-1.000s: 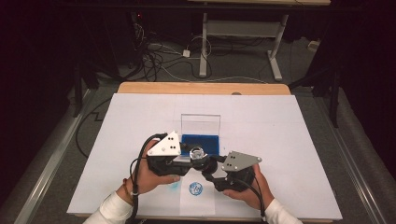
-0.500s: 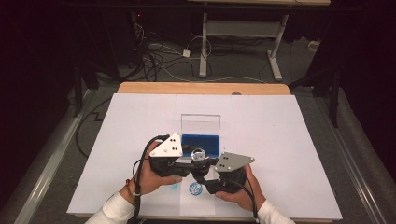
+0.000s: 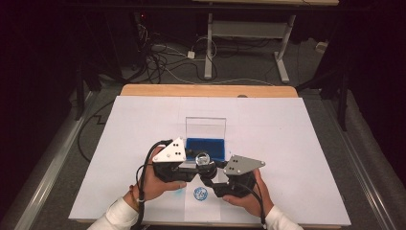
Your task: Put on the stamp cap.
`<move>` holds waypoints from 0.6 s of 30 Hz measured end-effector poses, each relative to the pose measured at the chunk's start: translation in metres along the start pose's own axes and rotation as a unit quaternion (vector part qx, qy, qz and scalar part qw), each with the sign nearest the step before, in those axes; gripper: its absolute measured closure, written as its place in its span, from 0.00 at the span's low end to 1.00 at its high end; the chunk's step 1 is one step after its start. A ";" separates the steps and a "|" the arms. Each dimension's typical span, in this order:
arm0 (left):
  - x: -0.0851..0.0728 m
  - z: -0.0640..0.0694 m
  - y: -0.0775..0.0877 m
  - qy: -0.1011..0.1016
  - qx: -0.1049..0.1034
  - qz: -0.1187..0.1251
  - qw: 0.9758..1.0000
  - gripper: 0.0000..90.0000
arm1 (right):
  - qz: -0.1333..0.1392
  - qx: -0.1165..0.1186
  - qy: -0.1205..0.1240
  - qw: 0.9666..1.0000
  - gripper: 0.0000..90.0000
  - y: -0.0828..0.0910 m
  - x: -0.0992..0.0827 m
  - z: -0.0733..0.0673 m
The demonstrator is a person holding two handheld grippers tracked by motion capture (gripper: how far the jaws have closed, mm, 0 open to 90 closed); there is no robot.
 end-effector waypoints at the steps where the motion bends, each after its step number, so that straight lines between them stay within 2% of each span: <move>1: -0.001 0.000 -0.001 0.004 -0.003 0.010 1.000 0.60 | -0.001 0.000 0.000 1.000 0.43 0.000 0.000 0.000; 3: -0.002 0.000 -0.003 0.008 -0.013 0.010 1.000 0.60 | 0.000 0.002 -0.002 1.000 0.43 0.000 0.000 -0.001; 7: -0.003 0.001 -0.005 0.010 -0.016 0.012 1.000 0.60 | -0.006 0.003 0.001 1.000 0.43 0.000 -0.001 -0.002; 13: -0.005 -0.001 -0.004 0.024 -0.022 0.032 0.999 0.60 | 0.002 0.000 0.004 1.000 0.43 0.002 -0.001 -0.002; 18: -0.008 -0.003 -0.005 0.039 -0.035 0.040 0.998 0.60 | -0.001 -0.001 0.006 1.000 0.43 0.004 -0.001 -0.002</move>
Point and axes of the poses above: each handheld gripper's, and its own axes: y roughly backward along the jaws, x roughly out of its top, z roughly to its right, the point moved 6 cm from there along -y, roughly forward along the jaws, and after that the axes turned 5 degrees about -y, right-handed, at the moved point
